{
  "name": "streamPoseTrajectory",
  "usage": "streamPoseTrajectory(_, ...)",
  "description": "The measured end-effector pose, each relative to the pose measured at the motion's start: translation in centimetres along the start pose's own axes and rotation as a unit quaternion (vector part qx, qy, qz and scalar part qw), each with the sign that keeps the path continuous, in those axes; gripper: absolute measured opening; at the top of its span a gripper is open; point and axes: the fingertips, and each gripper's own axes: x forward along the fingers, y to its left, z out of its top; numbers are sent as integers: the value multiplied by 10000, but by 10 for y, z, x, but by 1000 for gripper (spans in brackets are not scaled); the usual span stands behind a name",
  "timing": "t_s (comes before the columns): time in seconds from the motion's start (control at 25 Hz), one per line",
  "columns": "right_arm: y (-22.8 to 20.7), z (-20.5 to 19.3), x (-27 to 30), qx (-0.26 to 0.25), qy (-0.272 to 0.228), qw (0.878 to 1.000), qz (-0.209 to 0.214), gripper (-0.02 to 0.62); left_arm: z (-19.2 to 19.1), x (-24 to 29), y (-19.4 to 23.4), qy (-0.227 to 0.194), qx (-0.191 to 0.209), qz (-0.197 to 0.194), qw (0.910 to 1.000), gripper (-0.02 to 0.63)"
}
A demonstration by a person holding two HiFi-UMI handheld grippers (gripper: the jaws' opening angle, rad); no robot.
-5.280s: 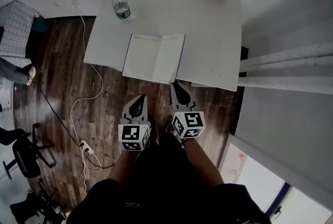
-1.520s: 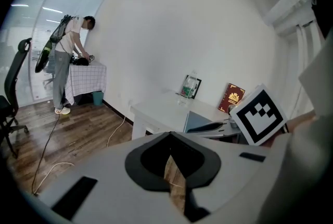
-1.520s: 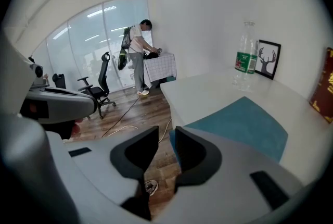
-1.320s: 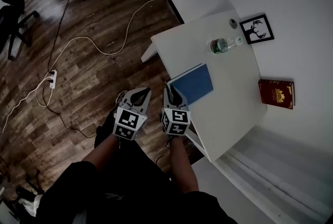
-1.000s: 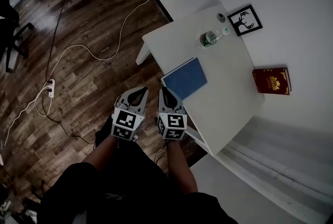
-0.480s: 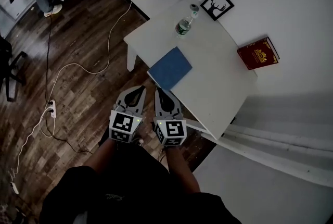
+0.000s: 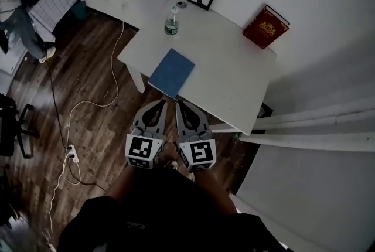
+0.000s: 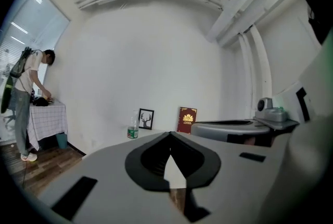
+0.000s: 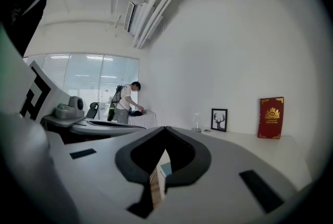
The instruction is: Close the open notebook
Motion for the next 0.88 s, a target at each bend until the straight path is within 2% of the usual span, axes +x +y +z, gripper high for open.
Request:
streamPoseTrajectory(0.28,-20,0,-32,-65,46,9996,-276,23,3,0,-39,-91,108,-249,9996,3)
streamPoseTrajectory(0.88,-29,6,-76,-150,-150,9990,-381,23,1,-7,-86,-95,280,-512,9982,3)
